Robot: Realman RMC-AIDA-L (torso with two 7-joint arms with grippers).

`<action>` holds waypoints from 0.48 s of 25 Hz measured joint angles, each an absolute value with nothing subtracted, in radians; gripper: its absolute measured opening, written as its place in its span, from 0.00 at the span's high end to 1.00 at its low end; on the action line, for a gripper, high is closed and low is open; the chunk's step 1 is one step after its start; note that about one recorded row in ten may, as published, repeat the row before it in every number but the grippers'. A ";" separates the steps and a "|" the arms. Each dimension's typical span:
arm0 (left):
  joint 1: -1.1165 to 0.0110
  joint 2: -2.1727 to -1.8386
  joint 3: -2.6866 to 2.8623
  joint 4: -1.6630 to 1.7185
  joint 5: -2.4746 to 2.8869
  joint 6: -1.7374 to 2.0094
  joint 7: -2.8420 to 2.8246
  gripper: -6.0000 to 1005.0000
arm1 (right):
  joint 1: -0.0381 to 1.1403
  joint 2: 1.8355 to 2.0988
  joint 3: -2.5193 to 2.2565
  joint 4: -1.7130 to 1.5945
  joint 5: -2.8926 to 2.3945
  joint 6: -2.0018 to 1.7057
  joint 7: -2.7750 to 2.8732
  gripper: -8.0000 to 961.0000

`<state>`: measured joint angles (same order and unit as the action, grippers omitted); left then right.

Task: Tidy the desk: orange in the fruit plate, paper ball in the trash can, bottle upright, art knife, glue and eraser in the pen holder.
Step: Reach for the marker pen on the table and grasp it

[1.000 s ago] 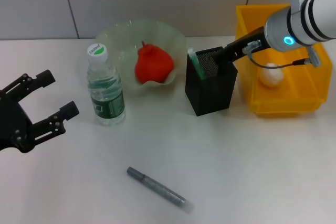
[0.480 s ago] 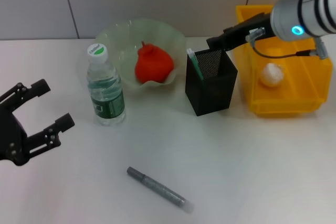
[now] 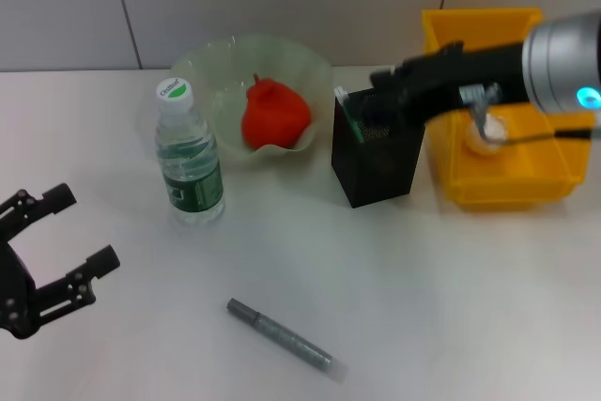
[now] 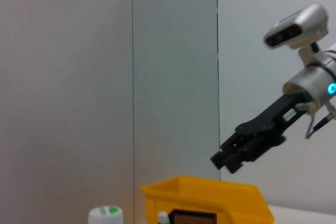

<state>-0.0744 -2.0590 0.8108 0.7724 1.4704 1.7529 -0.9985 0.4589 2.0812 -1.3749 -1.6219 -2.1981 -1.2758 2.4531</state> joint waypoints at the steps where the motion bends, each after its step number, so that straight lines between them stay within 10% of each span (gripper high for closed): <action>1: -0.074 -2.059 0.811 0.772 1.470 1.753 -0.999 0.16 | 0.459 2.081 -1.375 -1.622 -2.198 -1.276 2.453 0.52; 12: -0.075 -2.050 0.784 0.808 1.578 1.742 -1.037 0.16 | 0.238 2.082 -1.283 -1.459 -1.885 -1.406 1.962 0.52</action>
<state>-0.0747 -2.0502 0.7840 0.8078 1.5781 1.7420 -1.0369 0.2382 2.0820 -1.2827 -1.4586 -1.8850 -1.4064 1.9624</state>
